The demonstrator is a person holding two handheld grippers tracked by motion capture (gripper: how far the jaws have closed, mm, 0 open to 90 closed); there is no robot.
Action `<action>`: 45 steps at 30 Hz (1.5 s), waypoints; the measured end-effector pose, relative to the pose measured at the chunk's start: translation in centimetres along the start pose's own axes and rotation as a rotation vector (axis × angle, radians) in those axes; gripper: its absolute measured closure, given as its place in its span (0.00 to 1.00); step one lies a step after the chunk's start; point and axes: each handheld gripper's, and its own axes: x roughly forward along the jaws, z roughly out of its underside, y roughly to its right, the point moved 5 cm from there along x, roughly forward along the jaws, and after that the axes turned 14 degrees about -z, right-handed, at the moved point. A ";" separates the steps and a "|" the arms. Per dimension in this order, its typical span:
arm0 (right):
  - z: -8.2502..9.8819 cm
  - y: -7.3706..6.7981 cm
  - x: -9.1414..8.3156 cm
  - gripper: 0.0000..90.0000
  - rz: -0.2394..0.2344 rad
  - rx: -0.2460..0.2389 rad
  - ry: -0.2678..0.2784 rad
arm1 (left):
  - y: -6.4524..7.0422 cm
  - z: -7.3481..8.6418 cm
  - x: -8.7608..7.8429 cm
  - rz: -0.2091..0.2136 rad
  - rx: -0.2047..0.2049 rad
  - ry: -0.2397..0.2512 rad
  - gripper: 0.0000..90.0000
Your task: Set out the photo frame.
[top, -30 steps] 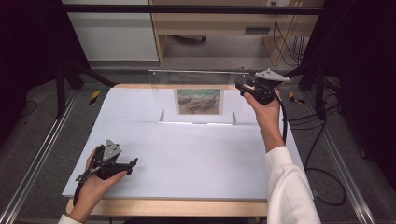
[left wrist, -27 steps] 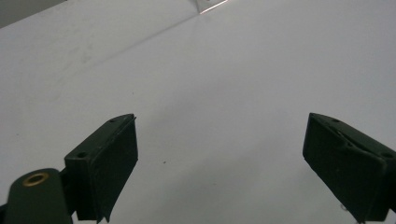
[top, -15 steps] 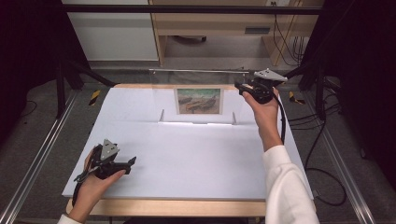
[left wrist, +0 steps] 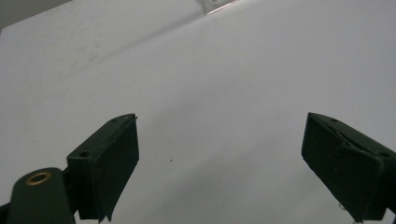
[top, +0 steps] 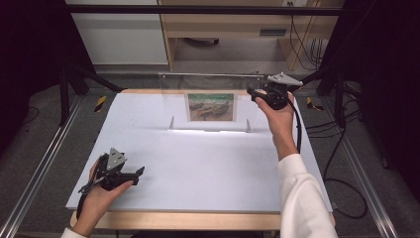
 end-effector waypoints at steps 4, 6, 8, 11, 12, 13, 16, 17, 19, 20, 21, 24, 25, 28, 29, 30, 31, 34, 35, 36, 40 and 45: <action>0.3 -0.1 0.0 0.41 0.006 -0.002 -0.024 | 0.0 0.0 0.0 -0.002 -0.002 0.006 0.12; 0.5 -0.2 -0.1 0.40 0.001 -0.012 -0.032 | 0.0 0.0 0.0 -0.003 -0.002 0.003 0.12; 0.7 -0.3 -0.2 0.40 0.000 -0.032 -0.038 | 0.1 0.0 0.0 0.002 0.002 -0.001 0.12; 0.7 -0.3 -0.2 0.38 0.000 -0.036 -0.046 | 0.2 0.0 0.0 0.001 0.006 0.001 0.12; 0.7 -0.3 -0.2 0.36 0.007 -0.036 -0.039 | 0.2 0.0 0.0 0.000 0.007 0.002 0.12; 0.6 -0.2 -0.2 0.35 0.015 -0.036 -0.035 | 0.2 -0.1 0.0 0.000 0.006 0.003 0.12; 0.7 -0.1 -0.3 0.26 0.036 -0.022 -0.045 | 0.1 -0.1 -0.1 -0.002 0.007 0.005 0.12; 0.8 0.0 -0.4 0.24 0.042 -0.020 -0.050 | 0.0 -0.1 -0.1 -0.002 0.007 0.004 0.12; 1.1 -0.3 -0.8 0.19 0.052 -0.029 -0.058 | -0.1 -0.1 -0.1 -0.006 0.003 0.006 0.12; 1.1 -0.3 -0.8 0.19 0.052 -0.029 -0.058 | -0.1 -0.1 -0.1 -0.007 0.002 0.006 0.12; 1.3 -0.4 -1.1 0.16 0.064 -0.034 -0.068 | -0.1 -0.1 -0.1 -0.008 0.003 0.005 0.12; 1.4 -0.6 -1.6 0.14 0.075 -0.042 -0.074 | 0.0 -0.1 -0.1 -0.008 0.004 0.004 0.12; 1.5 -0.8 -1.8 0.14 0.078 -0.043 -0.079 | 0.0 -0.1 -0.1 -0.008 0.004 0.005 0.12; 1.9 -1.5 -2.6 0.11 0.069 -0.046 -0.090 | 0.0 0.0 -0.1 -0.005 0.003 0.004 0.12; 2.0 -1.7 -2.9 0.10 0.064 -0.053 -0.090 | 0.0 0.0 0.0 -0.005 0.002 0.001 0.12; 2.2 -2.0 -3.2 0.10 0.062 -0.056 -0.093 | 0.0 0.0 0.0 -0.007 -0.002 0.003 0.11; 2.5 -2.3 -3.6 0.09 0.057 -0.057 -0.095 | 0.1 0.0 -0.1 -0.003 -0.002 0.001 0.11; 3.4 -3.0 -4.6 0.08 0.048 -0.051 -0.098 | 0.2 0.0 -0.1 0.000 -0.004 0.002 0.11; 3.8 -3.2 -5.0 0.08 0.048 -0.049 -0.095 | 0.3 0.0 -0.1 0.001 -0.004 0.000 0.10; 4.2 -3.3 -5.4 0.08 0.045 -0.044 -0.098 | 0.3 0.0 -0.1 0.001 -0.002 -0.001 0.10; 5.7 -3.8 -6.8 0.08 0.039 -0.037 -0.102 | 0.4 0.1 -0.1 0.008 0.001 -0.008 0.10; 7.9 -4.2 -8.3 0.08 0.039 -0.044 -0.129 | 0.4 0.1 0.0 0.007 -0.012 -0.008 0.10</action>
